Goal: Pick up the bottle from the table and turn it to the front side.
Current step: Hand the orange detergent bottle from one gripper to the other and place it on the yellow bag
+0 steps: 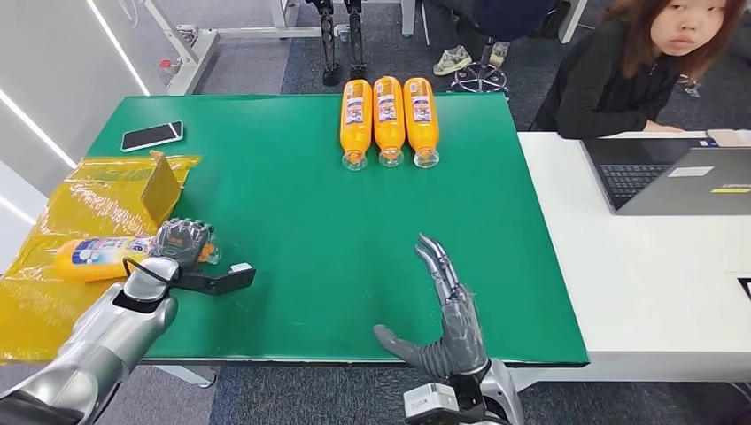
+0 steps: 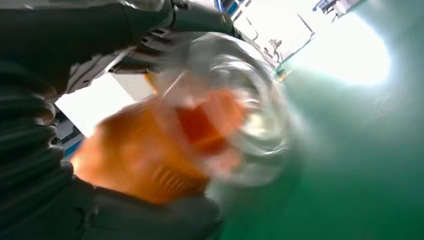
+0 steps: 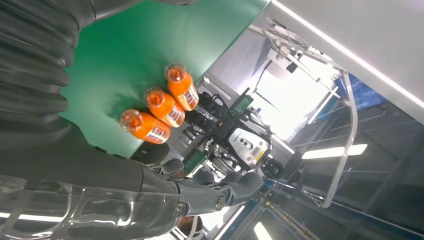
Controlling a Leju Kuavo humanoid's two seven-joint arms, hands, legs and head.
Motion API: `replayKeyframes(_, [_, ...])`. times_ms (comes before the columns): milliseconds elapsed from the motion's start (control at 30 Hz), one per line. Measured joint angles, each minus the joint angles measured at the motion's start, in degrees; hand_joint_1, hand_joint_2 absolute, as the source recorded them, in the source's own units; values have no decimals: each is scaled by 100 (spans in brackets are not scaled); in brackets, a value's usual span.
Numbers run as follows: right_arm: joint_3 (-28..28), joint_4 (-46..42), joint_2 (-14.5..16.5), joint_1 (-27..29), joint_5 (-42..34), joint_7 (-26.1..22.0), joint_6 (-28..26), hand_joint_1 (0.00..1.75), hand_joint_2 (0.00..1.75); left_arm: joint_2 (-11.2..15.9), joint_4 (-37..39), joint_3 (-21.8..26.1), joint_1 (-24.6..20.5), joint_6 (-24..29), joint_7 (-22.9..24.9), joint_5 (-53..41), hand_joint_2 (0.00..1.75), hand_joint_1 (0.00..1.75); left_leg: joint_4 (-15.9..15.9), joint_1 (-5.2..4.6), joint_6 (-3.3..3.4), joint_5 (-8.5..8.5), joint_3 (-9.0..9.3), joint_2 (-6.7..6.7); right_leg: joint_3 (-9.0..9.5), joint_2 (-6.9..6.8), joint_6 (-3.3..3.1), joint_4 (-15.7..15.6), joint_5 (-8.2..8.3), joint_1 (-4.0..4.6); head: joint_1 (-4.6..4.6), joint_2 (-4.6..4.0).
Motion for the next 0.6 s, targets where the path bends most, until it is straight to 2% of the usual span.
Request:
replayKeyframes(200, [-7, -1, -55, 89, -24, -59, -33, 0, 175, 28, 3, 96, 21, 240, -167, 26, 175, 0, 0, 0, 0, 0, 0, 0, 0, -1, 0, -1, 0, 0, -1, 0])
replayKeyframes(367, [-7, -1, -62, 126, -36, -43, -99, 0, 175, -108, -2, 443, 26, 688, -800, 409, 175, 0, 1, -1, 0, 0, 2, -1, -1, -1, 0, -2, 0, 0, -1, 0])
replayKeyframes(433, [-7, -1, -61, 127, -28, -21, -113, 0, 175, -255, -24, 669, 27, 751, -1290, 705, 175, 0, 1, -1, 0, 0, 1, -1, 0, -2, 1, -2, 1, 0, 0, 0])
replayKeyframes(500, [-9, -1, -61, 127, -19, -2, -133, 0, 175, -459, -91, 930, 36, 612, -2050, 1182, 175, 0, 2, -2, 1, 0, 0, -4, 1, -5, 2, -3, 1, -1, 0, 0])
replayKeyframes(600, [-30, 1, -61, 130, -7, 4, -181, 0, 175, -788, -323, 1314, 105, -41, -3450, 2093, 175, 0, 3, -5, 2, 0, -1, -13, 5, -11, 3, -5, 2, -2, 0, 0])
